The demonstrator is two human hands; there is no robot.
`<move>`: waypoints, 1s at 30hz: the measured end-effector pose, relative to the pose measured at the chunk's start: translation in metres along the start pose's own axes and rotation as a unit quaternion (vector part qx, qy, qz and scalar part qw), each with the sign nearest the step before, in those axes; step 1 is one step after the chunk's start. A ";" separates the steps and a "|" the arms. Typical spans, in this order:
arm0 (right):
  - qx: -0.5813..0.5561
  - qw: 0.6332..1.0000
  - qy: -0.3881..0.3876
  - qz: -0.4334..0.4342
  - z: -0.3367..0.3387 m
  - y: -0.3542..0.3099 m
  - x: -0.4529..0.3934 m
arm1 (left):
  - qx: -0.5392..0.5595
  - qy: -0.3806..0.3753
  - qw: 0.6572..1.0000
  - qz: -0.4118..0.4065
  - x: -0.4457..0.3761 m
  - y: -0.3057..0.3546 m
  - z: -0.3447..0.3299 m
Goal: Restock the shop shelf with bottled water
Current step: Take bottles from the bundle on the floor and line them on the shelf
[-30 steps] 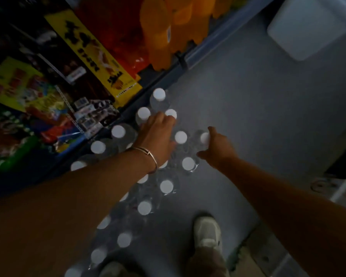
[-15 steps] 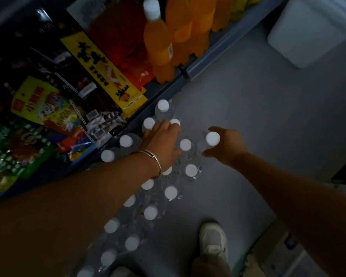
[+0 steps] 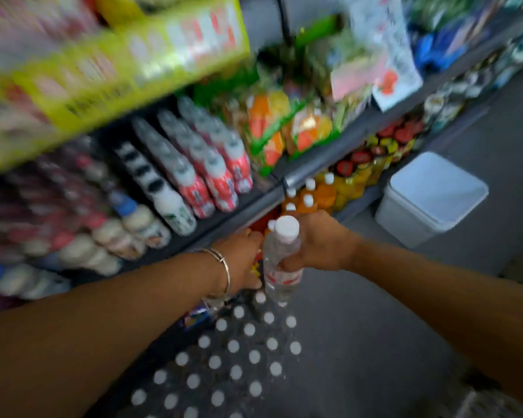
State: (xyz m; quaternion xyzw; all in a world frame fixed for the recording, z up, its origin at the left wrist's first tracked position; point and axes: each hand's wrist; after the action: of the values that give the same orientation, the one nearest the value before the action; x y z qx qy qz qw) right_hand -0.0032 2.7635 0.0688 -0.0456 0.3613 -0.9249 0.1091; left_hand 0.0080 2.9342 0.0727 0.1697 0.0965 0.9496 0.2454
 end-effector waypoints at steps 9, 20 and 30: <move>-0.051 0.989 0.009 0.138 0.191 -0.228 -0.015 | 0.013 -0.014 0.999 0.041 0.129 0.038 0.257; -0.185 0.933 0.051 0.303 0.317 -0.497 0.002 | 0.095 0.142 0.972 0.160 0.320 0.038 0.481; -0.202 0.892 0.057 0.399 0.299 -0.710 -0.018 | 0.072 0.299 0.912 0.272 0.476 -0.042 0.601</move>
State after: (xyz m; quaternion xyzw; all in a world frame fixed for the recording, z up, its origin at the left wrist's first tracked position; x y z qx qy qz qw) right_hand -0.0568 3.0781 0.7699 0.1346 0.5339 -0.7113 0.4369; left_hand -0.1433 3.2680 0.7472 -0.0857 0.1833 0.9764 -0.0759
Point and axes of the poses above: each hand's wrist, its own x-axis away from the middle knuckle, its own z-axis out of the back of the hand, y = z × x, and after that the axes turned 12 degrees about y, right-handed
